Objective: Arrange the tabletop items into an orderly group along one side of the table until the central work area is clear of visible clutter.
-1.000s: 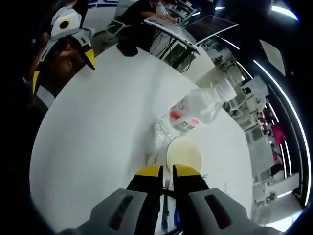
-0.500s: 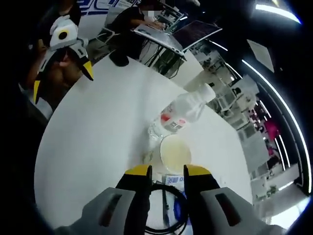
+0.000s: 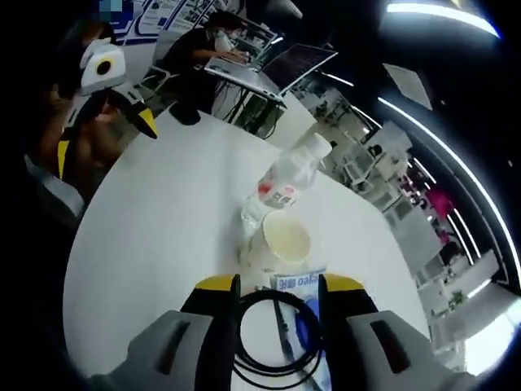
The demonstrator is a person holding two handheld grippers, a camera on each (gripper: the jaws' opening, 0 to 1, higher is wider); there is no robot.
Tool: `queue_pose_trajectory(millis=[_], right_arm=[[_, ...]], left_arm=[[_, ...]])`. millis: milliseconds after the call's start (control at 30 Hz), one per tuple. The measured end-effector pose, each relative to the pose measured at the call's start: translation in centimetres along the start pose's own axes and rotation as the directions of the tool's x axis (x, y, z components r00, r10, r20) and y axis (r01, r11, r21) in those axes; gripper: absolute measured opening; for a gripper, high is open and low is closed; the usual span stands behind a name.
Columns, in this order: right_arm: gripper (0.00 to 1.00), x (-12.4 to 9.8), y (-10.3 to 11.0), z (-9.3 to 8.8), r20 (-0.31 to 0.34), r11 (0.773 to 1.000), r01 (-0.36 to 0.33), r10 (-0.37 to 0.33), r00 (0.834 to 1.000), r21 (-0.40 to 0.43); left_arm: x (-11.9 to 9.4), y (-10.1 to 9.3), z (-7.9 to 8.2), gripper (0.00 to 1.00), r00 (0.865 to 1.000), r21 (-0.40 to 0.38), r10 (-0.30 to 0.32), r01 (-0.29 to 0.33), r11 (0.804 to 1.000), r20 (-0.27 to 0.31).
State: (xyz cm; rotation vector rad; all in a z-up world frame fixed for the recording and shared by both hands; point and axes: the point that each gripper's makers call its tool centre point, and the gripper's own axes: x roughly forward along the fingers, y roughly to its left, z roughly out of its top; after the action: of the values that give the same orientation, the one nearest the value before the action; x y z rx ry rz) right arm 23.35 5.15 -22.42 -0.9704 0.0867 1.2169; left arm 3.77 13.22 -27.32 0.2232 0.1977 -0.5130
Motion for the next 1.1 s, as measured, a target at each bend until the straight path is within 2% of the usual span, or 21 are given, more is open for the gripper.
queue_pose_trajectory(millis=[67, 167, 467, 867, 1033, 1100], right_arm=[[0.37, -0.3, -0.1, -0.5, -0.004, 1.000, 0.011, -0.011, 1.000, 0.013], [0.37, -0.7, -0.2, -1.3, -0.008, 0.999, 0.021, -0.020, 1.000, 0.032], [0.38, -2.0, -0.5, -3.7, -0.025, 0.994, 0.055, -0.052, 0.998, 0.098], [0.38, -3.1, -1.0, -6.4, -0.039, 0.984, 0.086, -0.081, 0.996, 0.153], [0.38, -3.5, -1.5, -7.9, -0.029, 0.971, 0.106, -0.103, 0.994, 0.213], [0.38, -3.6, -1.3, -8.3, -0.005, 0.959, 0.104, -0.106, 0.994, 0.262]], left_arm=[[0.6, 0.2, -0.2, 0.90, 0.999, -0.002, 0.020, -0.020, 1.000, -0.029], [1.3, -0.1, 0.2, 0.90, 1.000, -0.032, 0.007, -0.007, 0.999, -0.018], [3.2, -0.7, 1.4, 0.87, 1.000, -0.039, -0.010, 0.010, 0.999, -0.004], [5.4, -1.0, 1.9, 0.86, 1.000, -0.055, -0.013, 0.012, 0.998, -0.017], [6.7, -1.0, 1.9, 0.85, 1.000, -0.086, -0.009, 0.008, 0.996, -0.016], [7.1, -1.0, 2.1, 0.85, 1.000, -0.112, -0.002, 0.002, 0.994, -0.008]])
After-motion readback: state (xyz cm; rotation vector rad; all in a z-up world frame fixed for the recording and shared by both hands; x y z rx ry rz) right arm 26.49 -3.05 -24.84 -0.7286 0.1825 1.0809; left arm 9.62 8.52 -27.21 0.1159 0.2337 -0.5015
